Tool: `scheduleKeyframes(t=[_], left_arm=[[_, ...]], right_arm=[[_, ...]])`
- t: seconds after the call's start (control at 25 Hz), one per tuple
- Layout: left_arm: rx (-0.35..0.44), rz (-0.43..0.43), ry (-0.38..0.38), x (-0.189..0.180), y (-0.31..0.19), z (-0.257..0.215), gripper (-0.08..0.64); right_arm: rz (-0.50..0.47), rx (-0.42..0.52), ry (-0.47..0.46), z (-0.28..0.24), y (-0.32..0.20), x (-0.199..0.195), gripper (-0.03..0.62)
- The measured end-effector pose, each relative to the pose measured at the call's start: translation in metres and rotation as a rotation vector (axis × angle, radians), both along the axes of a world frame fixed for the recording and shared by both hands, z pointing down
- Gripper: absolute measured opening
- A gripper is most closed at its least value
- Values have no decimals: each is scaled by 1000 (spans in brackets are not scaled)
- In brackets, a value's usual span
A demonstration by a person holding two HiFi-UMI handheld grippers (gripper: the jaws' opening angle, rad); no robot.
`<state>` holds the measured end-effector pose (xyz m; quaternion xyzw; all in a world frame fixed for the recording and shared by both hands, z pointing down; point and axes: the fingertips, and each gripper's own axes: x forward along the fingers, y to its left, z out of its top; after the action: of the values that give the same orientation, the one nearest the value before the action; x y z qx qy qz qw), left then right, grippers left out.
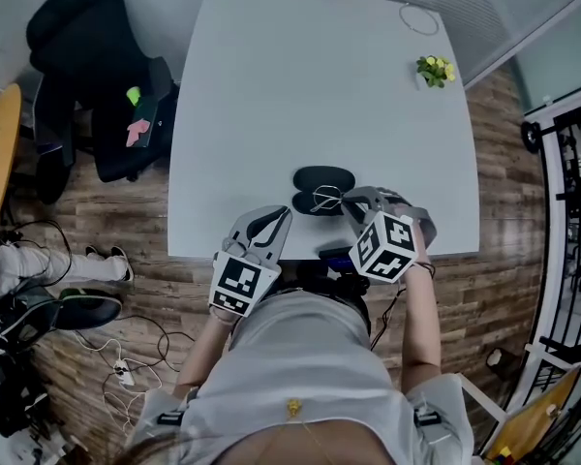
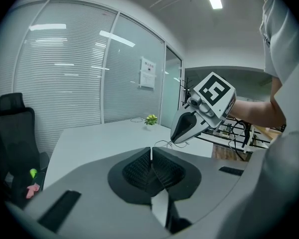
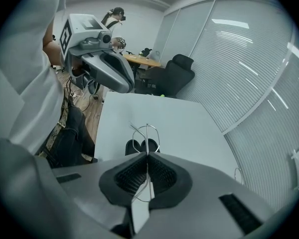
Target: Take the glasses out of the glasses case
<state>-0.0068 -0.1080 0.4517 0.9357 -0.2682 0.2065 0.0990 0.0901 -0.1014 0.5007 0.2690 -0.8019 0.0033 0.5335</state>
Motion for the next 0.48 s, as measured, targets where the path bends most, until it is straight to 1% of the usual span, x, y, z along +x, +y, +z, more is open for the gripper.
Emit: scheduleKeyframes(t=[0.48], left_arm=[[-3,10,-5,3,-3,2,32]], right_arm=[[-16,-15,6,3,-4,-1,21]])
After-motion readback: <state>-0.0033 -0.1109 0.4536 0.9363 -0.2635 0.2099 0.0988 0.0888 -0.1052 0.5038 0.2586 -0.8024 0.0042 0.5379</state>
